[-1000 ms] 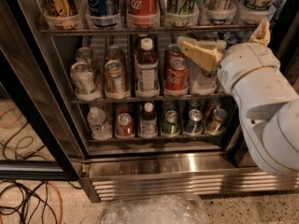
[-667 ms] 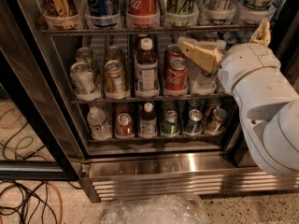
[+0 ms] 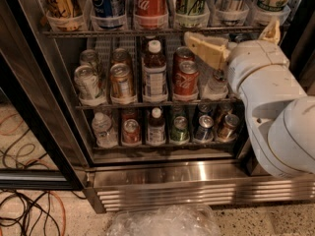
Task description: Pick redbull can from top shelf of fridge
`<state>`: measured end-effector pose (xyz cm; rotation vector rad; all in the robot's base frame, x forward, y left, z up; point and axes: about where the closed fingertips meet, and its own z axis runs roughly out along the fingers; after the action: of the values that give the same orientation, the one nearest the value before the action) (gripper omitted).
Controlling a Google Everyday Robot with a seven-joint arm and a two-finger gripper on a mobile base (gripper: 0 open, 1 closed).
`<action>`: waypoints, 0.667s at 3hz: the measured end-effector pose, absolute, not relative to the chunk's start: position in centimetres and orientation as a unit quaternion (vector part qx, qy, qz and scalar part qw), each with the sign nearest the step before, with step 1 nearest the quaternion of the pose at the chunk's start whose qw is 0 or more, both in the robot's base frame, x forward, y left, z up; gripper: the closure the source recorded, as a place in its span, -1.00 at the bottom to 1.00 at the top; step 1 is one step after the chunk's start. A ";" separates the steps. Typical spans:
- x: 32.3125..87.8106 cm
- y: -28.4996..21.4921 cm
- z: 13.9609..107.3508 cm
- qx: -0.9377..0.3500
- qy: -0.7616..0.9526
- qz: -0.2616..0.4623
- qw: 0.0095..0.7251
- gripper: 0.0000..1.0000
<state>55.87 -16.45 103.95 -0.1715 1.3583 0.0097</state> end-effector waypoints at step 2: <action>56.5 -16.9 104.3 -0.055 0.623 0.003 0.780 -1.00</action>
Offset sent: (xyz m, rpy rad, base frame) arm 0.0049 -0.0028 0.0026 0.0302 -0.0113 -0.0230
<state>56.46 -16.92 104.25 -0.1187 1.3461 0.0060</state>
